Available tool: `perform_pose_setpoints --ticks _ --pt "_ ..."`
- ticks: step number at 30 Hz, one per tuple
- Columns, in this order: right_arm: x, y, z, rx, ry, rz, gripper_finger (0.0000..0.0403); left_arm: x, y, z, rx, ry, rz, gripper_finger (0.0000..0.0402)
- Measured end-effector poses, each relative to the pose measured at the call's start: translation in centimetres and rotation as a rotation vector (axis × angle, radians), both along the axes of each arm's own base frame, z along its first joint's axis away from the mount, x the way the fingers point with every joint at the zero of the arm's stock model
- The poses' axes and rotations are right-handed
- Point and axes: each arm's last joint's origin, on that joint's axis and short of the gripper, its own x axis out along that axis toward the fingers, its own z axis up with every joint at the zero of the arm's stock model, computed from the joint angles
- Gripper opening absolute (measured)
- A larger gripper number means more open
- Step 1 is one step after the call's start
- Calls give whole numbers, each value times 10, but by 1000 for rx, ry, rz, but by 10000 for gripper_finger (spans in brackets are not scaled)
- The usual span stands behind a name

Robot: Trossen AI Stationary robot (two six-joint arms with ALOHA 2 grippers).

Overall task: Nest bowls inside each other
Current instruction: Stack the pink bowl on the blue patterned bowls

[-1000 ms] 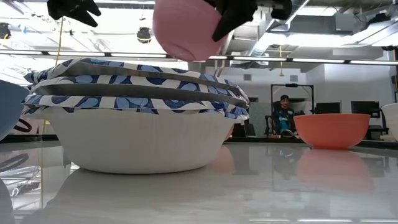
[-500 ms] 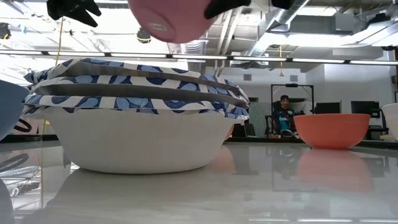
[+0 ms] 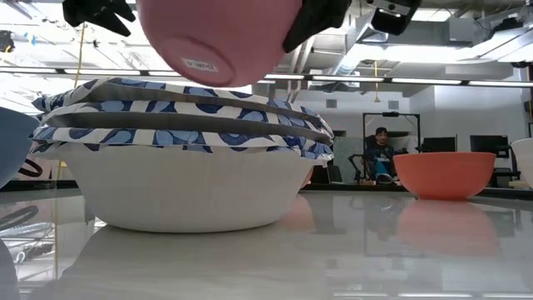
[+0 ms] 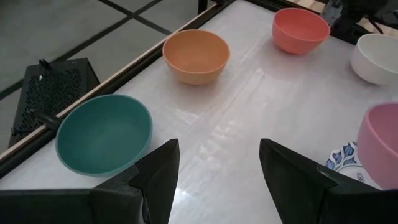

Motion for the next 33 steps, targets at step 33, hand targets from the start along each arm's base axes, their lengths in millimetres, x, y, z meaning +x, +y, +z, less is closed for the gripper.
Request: perform_pose_setpoints --ticks 33 --pt "15 10 -47 -159 77 228 8 -1 0 -1 -5 12 7 212"
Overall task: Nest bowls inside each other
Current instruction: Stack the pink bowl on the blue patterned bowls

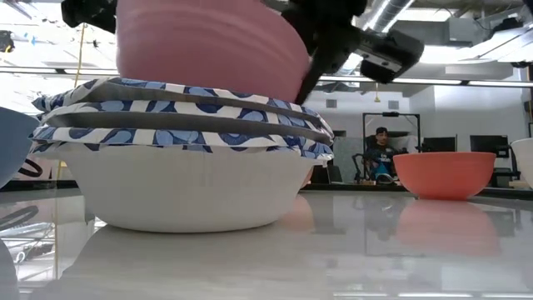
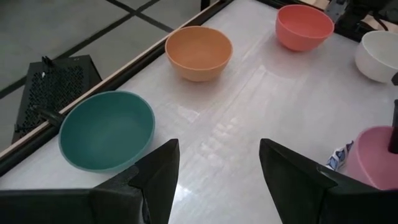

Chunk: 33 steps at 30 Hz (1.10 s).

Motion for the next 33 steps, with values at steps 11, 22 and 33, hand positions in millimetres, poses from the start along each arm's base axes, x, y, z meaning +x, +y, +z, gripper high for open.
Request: perform_pose_setpoints --ticks 11,22,33 --pt "5 -1 -7 2 -12 53 8 0 0 0 6 3 4 212" --pt "8 -5 -11 -17 -15 95 8 0 0 0 6 2 6 212" --pt "13 -2 -32 -47 34 139 8 0 0 0 7 0 9 212"
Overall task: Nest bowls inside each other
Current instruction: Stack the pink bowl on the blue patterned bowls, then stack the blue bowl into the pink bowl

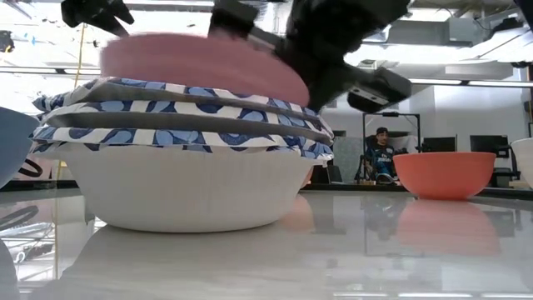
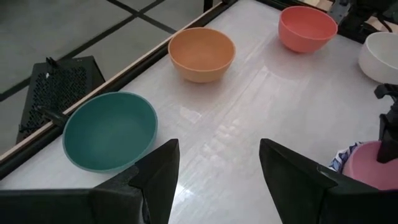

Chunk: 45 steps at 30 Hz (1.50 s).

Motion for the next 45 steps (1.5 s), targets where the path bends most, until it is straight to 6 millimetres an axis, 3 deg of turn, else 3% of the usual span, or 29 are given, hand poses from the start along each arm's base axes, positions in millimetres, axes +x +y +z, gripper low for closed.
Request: perform_pose_setpoints --ticks 19,30,37,41,45 --pt "3 -1 -5 -18 -4 -34 43 0 0 0 2 0 2 212" --pt "13 -1 21 85 -32 -187 98 0 0 0 -3 1 -3 212" --pt "8 -1 20 88 30 -184 144 0 0 0 -12 3 -14 212" --pt "9 -1 23 102 30 -227 166 1 -3 -1 -60 20 -87 212" --pt "15 -5 40 161 15 -355 182 1 -7 -3 -142 55 -213 212"
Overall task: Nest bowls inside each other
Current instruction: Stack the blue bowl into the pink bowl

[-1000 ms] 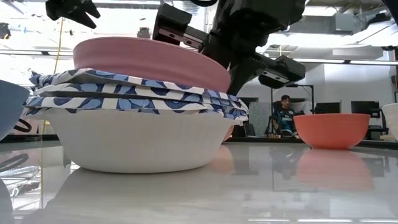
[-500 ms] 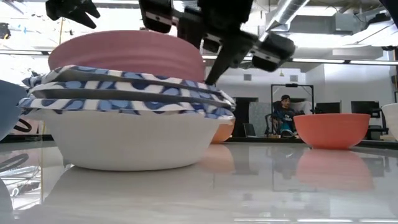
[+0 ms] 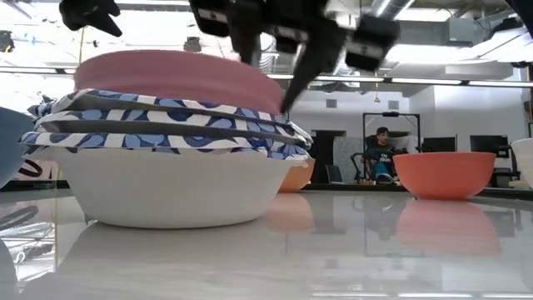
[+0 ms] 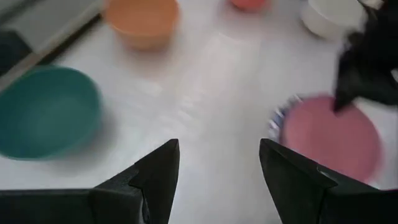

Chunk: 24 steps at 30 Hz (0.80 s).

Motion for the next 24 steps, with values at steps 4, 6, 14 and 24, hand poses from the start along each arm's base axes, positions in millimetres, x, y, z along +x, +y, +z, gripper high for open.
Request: perform_pose_setpoints --ticks 4,6,14,24 --pt "4 -7 20 42 -10 -96 190 0 -2 -7 -43 90 -51 212" --pt "5 -10 29 58 -21 -129 192 3 -3 -12 -43 151 -56 212" --pt "3 -28 53 146 56 -401 192 26 -12 -27 -130 302 -54 212" --pt "0 -54 71 273 147 -839 184 21 -24 -37 -204 444 -4 213"
